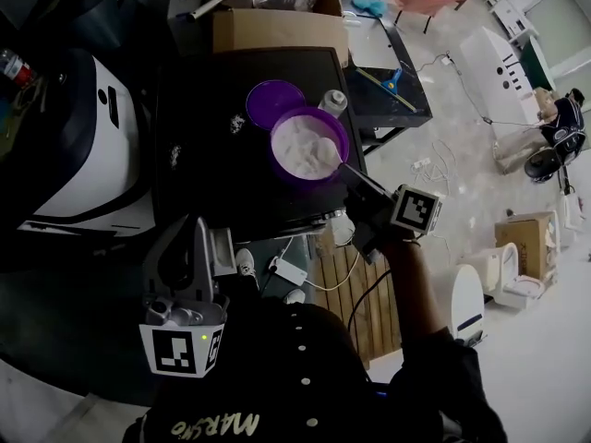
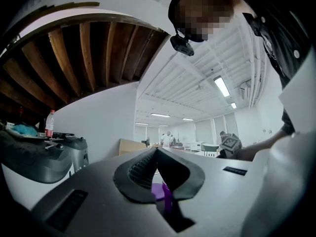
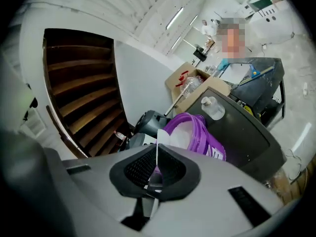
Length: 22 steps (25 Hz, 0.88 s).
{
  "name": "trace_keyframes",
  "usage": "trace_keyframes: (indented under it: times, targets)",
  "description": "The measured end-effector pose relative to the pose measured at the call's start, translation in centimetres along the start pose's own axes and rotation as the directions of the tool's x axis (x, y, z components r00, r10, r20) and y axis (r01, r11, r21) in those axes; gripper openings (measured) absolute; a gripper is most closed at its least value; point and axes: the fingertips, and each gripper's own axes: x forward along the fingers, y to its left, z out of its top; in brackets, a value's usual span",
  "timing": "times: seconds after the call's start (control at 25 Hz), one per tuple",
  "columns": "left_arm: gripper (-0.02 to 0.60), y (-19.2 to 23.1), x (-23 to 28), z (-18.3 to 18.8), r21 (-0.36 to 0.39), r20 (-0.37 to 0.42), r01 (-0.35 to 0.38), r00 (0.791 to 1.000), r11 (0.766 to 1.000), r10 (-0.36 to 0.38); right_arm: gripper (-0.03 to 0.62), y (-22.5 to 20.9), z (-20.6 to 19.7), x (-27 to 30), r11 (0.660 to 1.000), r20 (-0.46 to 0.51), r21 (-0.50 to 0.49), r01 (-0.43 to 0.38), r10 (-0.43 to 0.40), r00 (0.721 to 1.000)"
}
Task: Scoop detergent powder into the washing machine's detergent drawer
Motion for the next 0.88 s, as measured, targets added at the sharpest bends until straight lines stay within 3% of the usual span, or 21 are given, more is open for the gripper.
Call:
trace_keyframes:
  times: [0.28,0.44,0.64,0.88]
  targets:
    - [0.015,-0.4,-0.1,0.5,0.002,0.009,-0.024,1.000,1.000,0.024,0.034,1.4,-0.6,-0.5,1.000,0.075,0.012,-0.010,0.009,0.997]
    - [0.015,-0.3,-0.9,0.8,0.007,0.018,-0.049,0.999,0.999,0.049,0.034,3.9,-1.4,-0.4,0.998,0.094,0.006,-0.059,0.058,0.994]
    - [0.015,0.9,-2.5,1.1,0.013,0.026,-0.115,0.993,0.993,0.115,0.034,7.7,-4.0,1.2,0.989,0.042,0.005,-0.148,0.148,0.988]
    - [0.015,3.8,-6.4,1.0,0.023,0.014,-0.240,0.971,0.971,0.239,0.034,11.4,-9.9,4.8,0.969,-0.102,0.060,-0.242,0.247,0.964]
